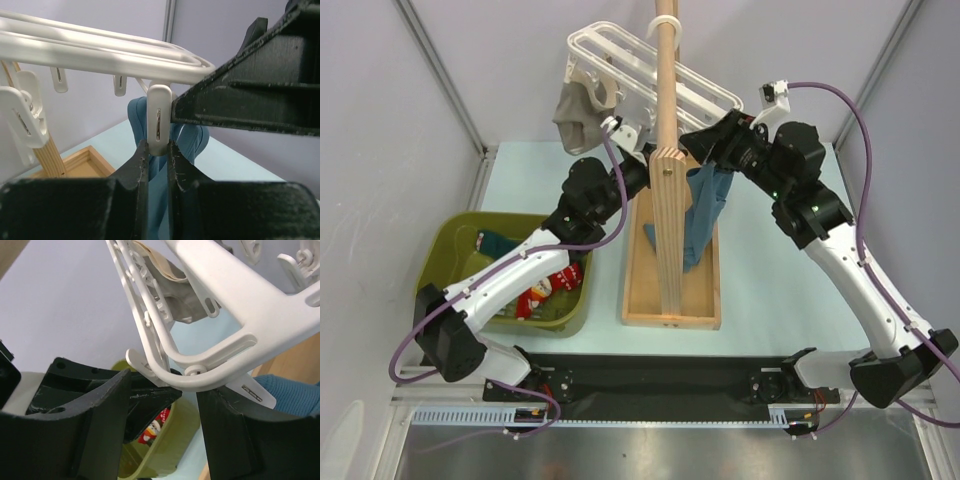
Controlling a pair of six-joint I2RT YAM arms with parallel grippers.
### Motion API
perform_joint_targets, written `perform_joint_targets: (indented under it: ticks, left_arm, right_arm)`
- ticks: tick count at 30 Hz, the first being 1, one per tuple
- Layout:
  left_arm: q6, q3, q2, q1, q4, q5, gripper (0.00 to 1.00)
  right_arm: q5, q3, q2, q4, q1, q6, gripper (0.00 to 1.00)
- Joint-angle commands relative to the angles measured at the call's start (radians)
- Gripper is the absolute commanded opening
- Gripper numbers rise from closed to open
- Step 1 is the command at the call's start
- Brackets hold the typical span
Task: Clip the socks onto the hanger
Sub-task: Open the clamp at the hanger.
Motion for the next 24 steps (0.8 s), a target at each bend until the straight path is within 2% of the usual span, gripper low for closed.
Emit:
perform_joint_targets:
  ticks: [1,2,3,5,14,19,24]
  left_arm:
    - [-0.040,0.046,-0.026,-0.006,-0.025,0.059,0.00]
    - [-0.048,0.046,-0.024,-0.006,-0.025,0.062,0.00]
    - [-0.069,0.049,-0.023,-0.006,-0.028,0.059,0.00]
    - [-0.078,0.053,-0.021,-0.006,-0.041,0.052,0.00]
    - [-0.108,0.058,-0.024,-0.006,-0.068,0.046,0.00]
    - [-0.132,0.056,-0.024,-0.006,-0.072,0.051,0.00]
    - [-0.155,0.060,-0.017,-0.006,-0.074,0.051,0.00]
  right_arm:
    - [0.105,0.010,-0.011,0.095,0.039,-0.110,0.59]
    - [0.112,-0.014,-0.019,0.124,0.048,-0.122,0.59]
    - [0.140,-0.074,-0.040,0.221,0.068,-0.120,0.59]
    - [0.170,-0.094,-0.048,0.276,0.074,-0.109,0.59]
    - [0.330,-0.157,-0.060,0.408,0.123,-0.096,0.59]
    - [0.355,-0.160,-0.040,0.423,0.126,-0.092,0.58]
    - [0.376,-0.208,-0.030,0.521,0.135,-0.064,0.52]
